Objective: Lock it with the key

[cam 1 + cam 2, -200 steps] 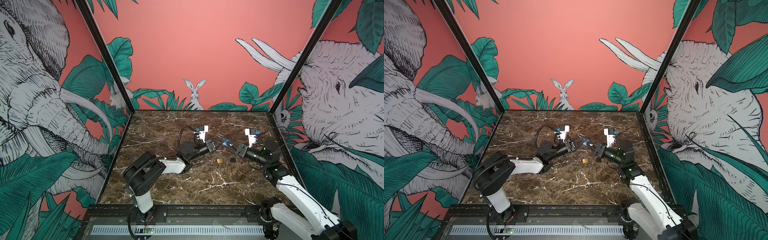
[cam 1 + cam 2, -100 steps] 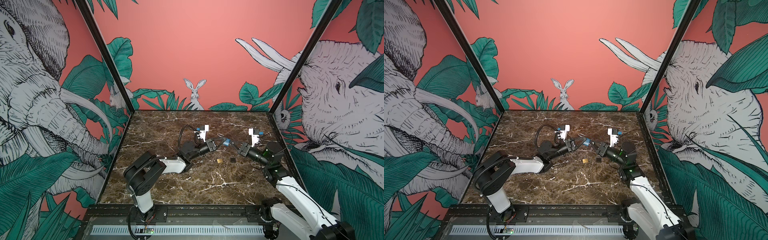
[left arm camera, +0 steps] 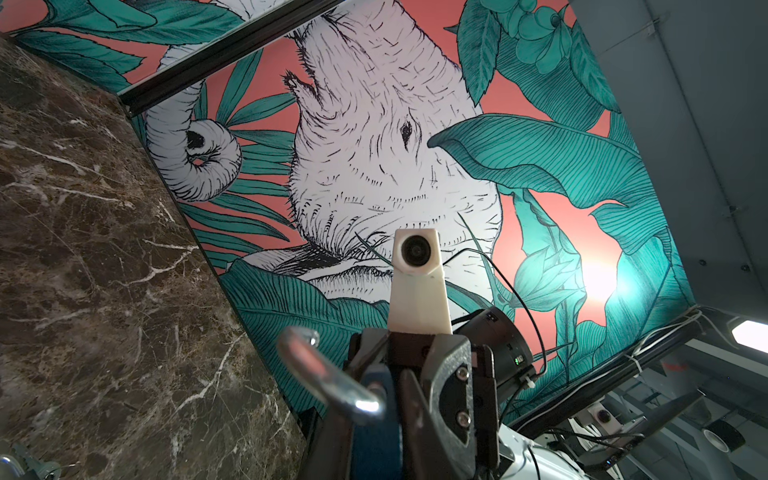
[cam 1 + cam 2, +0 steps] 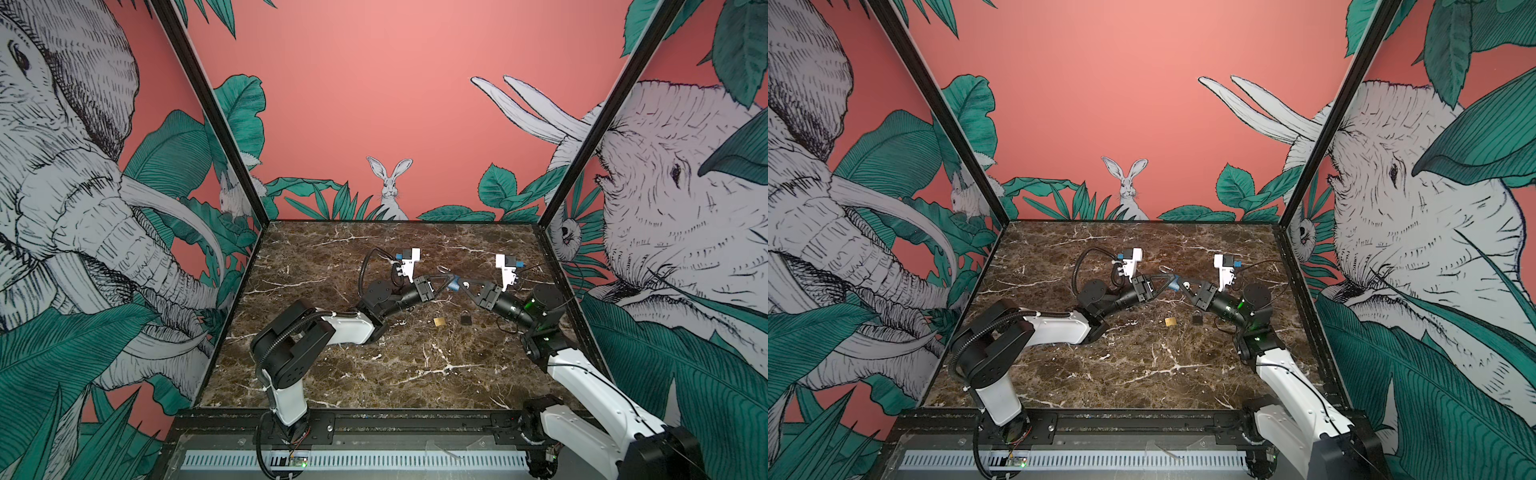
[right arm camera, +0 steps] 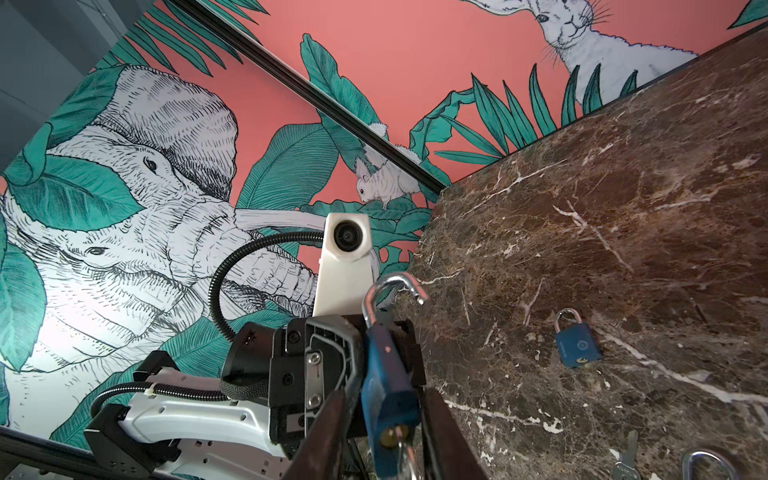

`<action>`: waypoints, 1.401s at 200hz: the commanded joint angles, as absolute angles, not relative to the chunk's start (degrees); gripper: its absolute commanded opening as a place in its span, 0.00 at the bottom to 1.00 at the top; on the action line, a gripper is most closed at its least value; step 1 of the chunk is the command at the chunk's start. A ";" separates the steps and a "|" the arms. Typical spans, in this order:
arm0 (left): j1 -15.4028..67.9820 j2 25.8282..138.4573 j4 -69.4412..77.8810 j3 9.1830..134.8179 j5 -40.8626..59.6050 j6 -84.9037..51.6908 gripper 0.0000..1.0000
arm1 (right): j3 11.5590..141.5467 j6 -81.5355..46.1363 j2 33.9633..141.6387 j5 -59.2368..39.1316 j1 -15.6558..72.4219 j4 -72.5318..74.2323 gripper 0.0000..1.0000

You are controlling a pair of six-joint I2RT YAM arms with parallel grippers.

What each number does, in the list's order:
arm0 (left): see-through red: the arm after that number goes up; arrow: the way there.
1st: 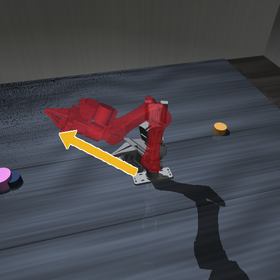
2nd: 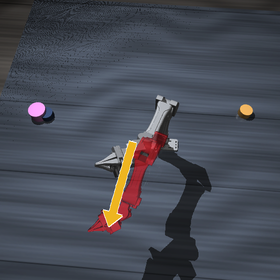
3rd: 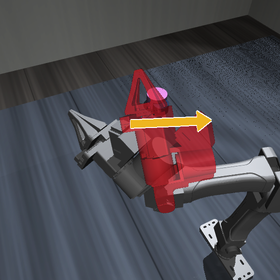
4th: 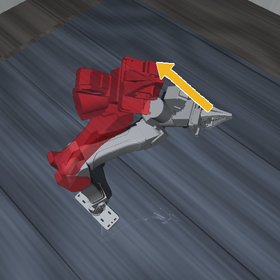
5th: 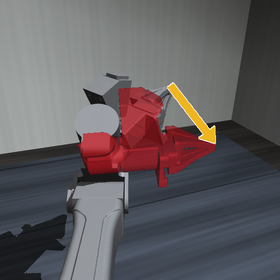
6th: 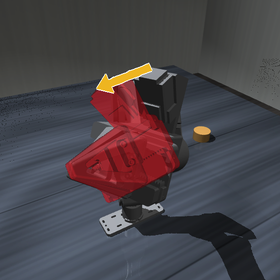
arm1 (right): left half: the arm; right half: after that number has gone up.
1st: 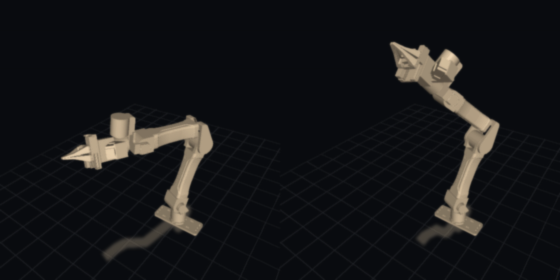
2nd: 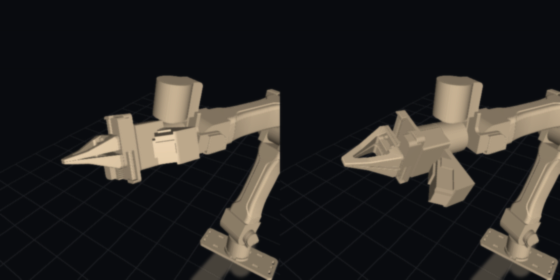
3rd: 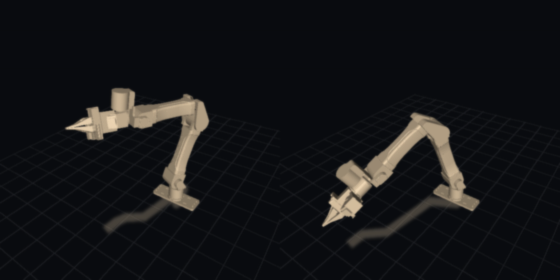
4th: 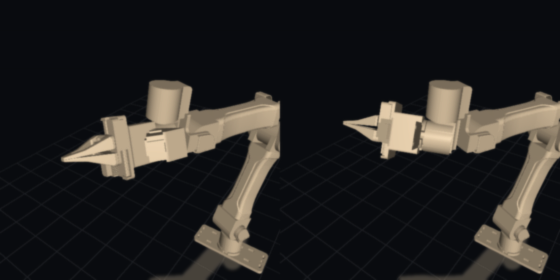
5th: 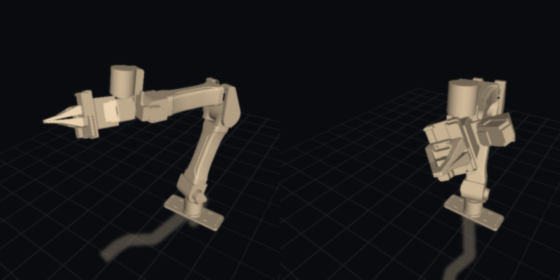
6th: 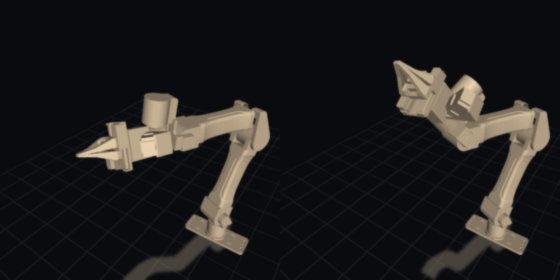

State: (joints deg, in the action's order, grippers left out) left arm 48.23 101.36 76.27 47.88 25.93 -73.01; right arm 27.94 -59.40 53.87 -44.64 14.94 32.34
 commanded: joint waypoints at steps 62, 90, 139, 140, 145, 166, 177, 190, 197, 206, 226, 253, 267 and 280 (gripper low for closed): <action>48.43 101.59 80.37 50.58 27.60 -74.36 0.00 | 28.23 -61.07 55.14 -46.63 14.78 38.86 0.27; 48.52 101.77 80.36 50.97 28.32 -74.40 0.00 | 28.44 -61.25 55.90 -46.77 14.79 39.96 0.25; 48.57 102.21 80.36 51.02 28.50 -74.64 0.00 | 28.16 -62.15 56.59 -47.02 14.77 40.76 0.21; 48.59 102.17 80.35 51.04 28.49 -74.63 0.00 | 28.14 -62.23 56.60 -46.98 14.77 40.86 0.21; 48.57 102.22 80.45 51.02 28.33 -74.62 0.00 | 27.97 -62.44 56.60 -47.00 14.80 41.26 0.21; 48.53 102.50 80.34 51.26 28.47 -74.58 0.00 | 27.34 -63.15 56.31 -47.30 14.85 41.89 0.18; 48.53 102.80 80.39 51.39 28.47 -74.75 0.00 | 27.04 -63.00 55.85 -47.35 14.85 41.65 0.16; 48.56 103.20 80.38 51.60 28.63 -74.92 0.00 | 26.89 -63.02 55.48 -47.45 14.85 41.46 0.07; 48.60 103.38 80.37 51.68 28.65 -75.06 0.00 | 26.76 -63.02 55.33 -47.44 14.92 41.32 0.00; 48.59 103.74 80.35 51.83 28.73 -75.08 0.00 | 26.72 -63.01 55.12 -47.47 14.86 40.99 0.00; 48.59 104.89 80.43 52.75 29.48 -75.86 0.00 | 27.23 -62.19 54.76 -47.11 14.86 38.96 0.00; 48.55 105.73 80.36 53.29 29.46 -76.47 0.00 | 27.43 -63.05 55.11 -48.07 14.90 39.85 0.00; 48.52 105.50 80.33 53.35 29.38 -76.20 0.00 | 27.25 -63.67 54.65 -48.68 14.85 40.32 0.11; 48.52 105.32 80.36 53.35 29.18 -76.03 0.00 | 27.07 -63.59 53.79 -48.71 14.90 39.50 0.12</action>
State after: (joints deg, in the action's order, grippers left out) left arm 48.16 105.56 79.07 51.64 28.71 -76.34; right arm 27.22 -63.72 55.79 -45.15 14.09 37.21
